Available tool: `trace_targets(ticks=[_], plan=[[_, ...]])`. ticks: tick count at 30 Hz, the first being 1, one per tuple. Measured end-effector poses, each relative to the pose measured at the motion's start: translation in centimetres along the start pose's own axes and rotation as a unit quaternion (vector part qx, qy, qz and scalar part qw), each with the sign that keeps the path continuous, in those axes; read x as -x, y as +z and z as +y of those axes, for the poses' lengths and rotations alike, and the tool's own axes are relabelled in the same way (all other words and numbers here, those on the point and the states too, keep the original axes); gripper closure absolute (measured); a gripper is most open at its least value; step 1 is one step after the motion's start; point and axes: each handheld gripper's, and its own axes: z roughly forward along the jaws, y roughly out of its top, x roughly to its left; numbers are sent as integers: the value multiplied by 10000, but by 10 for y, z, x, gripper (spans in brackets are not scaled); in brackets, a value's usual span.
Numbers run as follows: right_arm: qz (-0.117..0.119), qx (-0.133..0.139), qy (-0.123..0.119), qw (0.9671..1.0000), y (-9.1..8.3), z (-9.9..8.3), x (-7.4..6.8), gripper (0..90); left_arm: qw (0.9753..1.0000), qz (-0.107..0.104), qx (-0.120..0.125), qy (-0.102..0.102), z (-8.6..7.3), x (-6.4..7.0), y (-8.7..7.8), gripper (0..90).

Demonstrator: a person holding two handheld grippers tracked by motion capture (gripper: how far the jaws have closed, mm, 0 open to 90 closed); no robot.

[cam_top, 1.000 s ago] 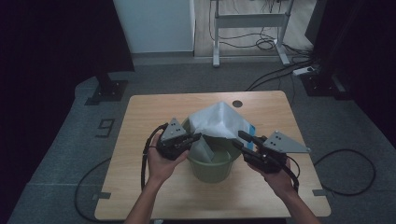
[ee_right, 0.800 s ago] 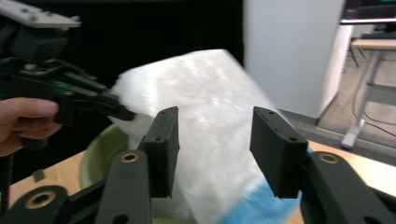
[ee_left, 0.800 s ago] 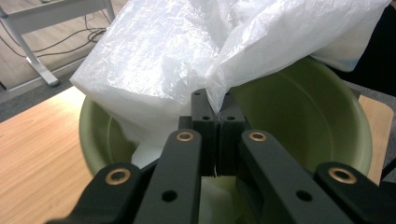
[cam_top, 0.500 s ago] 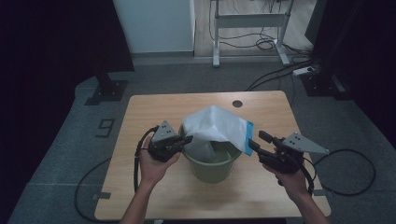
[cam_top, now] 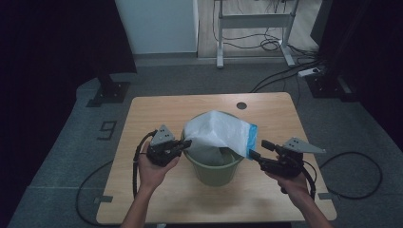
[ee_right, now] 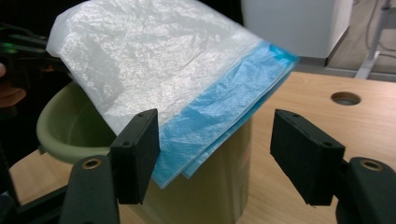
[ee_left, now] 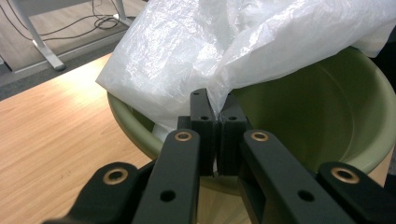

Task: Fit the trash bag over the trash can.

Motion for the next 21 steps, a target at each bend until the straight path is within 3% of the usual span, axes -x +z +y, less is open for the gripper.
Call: trace_targets(ticks=[9, 12, 17, 21], plan=[[291, -124, 231, 9992, 6, -6, -1, 356, 10000, -19, -82, -46, -2, -2, 1, 874], [324, -94, 312, 9989, 6, -6, 0, 429, 9999, -36, -102, -66, -3, -3, 1, 868], [469, -15, 170, 9988, 3, -3, -2, 600, 9999, -66, -86, -95, -4, -4, 0, 863], [550, -43, 65, 9985, 4, -2, -5, 644, 9999, -68, -78, -100, -5, -4, 0, 862]])
